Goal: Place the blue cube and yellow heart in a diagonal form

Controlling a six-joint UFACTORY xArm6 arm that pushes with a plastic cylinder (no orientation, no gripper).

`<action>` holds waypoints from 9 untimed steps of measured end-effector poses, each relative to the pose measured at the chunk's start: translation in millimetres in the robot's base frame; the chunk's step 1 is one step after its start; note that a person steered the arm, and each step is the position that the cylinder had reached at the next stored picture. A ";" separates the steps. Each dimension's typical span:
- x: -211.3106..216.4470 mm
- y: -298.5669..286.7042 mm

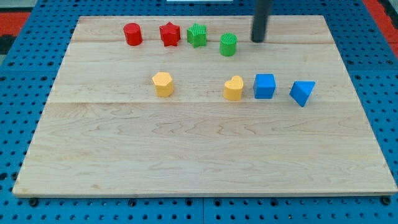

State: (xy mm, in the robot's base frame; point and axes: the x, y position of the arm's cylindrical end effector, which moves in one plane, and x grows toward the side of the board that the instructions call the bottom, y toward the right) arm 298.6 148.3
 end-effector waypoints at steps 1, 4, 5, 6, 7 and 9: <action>81.5 1.0; 156.9 -68.1; 135.8 -113.5; 100.4 -103.9; 70.3 -129.0; 44.5 -91.9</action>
State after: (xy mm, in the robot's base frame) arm 343.1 56.4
